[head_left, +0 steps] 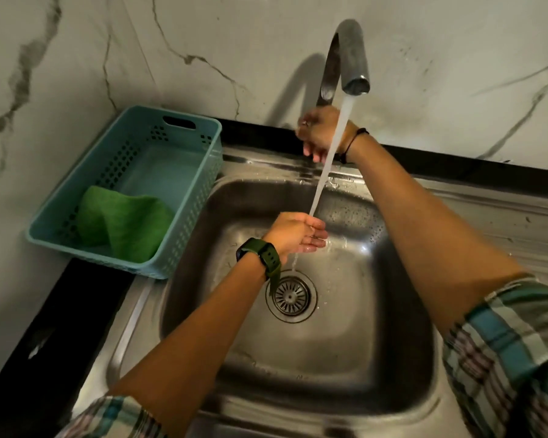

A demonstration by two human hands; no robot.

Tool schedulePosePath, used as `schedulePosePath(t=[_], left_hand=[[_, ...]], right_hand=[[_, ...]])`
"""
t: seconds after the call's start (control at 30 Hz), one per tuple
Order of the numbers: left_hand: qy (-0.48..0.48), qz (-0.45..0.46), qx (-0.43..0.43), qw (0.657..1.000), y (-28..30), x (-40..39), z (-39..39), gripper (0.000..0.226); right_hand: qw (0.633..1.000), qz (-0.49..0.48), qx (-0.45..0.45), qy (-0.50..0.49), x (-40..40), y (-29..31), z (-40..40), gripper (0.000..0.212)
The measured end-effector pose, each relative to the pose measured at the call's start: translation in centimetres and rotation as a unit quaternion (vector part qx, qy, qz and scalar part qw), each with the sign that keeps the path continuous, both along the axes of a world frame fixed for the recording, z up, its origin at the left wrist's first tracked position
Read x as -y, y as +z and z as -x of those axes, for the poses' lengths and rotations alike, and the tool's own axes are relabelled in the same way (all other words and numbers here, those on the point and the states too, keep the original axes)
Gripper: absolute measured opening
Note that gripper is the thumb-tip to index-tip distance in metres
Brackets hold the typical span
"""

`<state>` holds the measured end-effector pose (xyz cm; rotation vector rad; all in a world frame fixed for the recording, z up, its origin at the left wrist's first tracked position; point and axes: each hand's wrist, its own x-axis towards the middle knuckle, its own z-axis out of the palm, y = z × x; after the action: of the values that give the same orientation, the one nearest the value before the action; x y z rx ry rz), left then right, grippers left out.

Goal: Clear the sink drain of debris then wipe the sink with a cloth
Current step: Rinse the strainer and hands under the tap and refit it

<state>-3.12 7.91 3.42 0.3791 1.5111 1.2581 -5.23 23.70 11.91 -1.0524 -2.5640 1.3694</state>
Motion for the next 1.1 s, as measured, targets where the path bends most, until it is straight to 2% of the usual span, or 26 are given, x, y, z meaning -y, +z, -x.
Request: schedulePosePath(t=[0.07,0.13,0.23,0.3,0.37,0.43,0.5,0.63,0.73,0.77,0.87,0.9,1.0,1.1], left_hand=[[0.005,0.008,-0.009,1.0,0.2,0.3,0.1,0.023],[0.009,0.014,-0.016,1.0,0.4,0.7,0.2,0.024],[0.01,0.018,-0.01,1.0,0.5,1.4,0.3,0.022],[-0.006,0.037,-0.03,0.999,0.5,1.8,0.3,0.021],[-0.014,0.063,-0.062,0.996,0.7,2.1,0.3,0.021],[-0.018,0.092,-0.135,0.986,0.7,2.6,0.3,0.021],[-0.017,0.11,-0.214,0.97,1.3,3.3,0.6,0.024],[0.037,0.038,-0.301,0.952,4.7,4.6,1.1,0.033],[0.102,-0.004,-0.393,0.914,6.8,5.8,0.7,0.041],[0.11,-0.009,-0.407,0.907,7.1,6.4,0.4,0.043],[0.078,0.037,-0.384,0.919,7.2,8.7,-0.6,0.043],[0.076,0.055,-0.407,0.909,6.9,9.5,-0.9,0.043],[0.135,0.077,-0.51,0.846,6.5,12.5,-2.2,0.044],[0.204,0.048,-0.563,0.8,6.8,15.1,-3.4,0.041]], right_hand=[[0.999,0.035,0.012,0.011,0.0,-0.1,0.3,0.003],[0.993,0.095,-0.054,-0.038,0.0,-0.9,-0.1,0.012],[0.954,0.222,-0.17,-0.11,0.5,-2.3,-1.8,0.017],[0.943,0.241,-0.199,-0.118,1.1,-2.7,-2.6,0.016],[0.95,0.208,-0.194,-0.128,1.9,-2.5,-2.9,0.024],[0.967,0.121,-0.162,-0.156,3.1,-2.1,-3.2,0.043],[0.978,0.021,-0.142,-0.152,4.7,-1.8,-4.3,0.051],[0.981,-0.069,-0.173,-0.052,8.4,0.0,-6.6,0.036],[0.949,-0.155,-0.271,-0.042,11.7,0.8,-7.5,0.027],[0.946,-0.174,-0.271,-0.028,12.8,0.5,-7.8,0.025],[0.977,-0.17,-0.121,0.052,15.3,-1.0,-8.7,0.03],[0.979,-0.171,-0.098,0.06,15.7,-1.4,-8.9,0.033],[0.974,-0.185,-0.104,0.074,17.1,-1.3,-8.8,0.031],[0.965,-0.208,-0.108,0.116,19.0,-0.4,-7.4,0.029]])
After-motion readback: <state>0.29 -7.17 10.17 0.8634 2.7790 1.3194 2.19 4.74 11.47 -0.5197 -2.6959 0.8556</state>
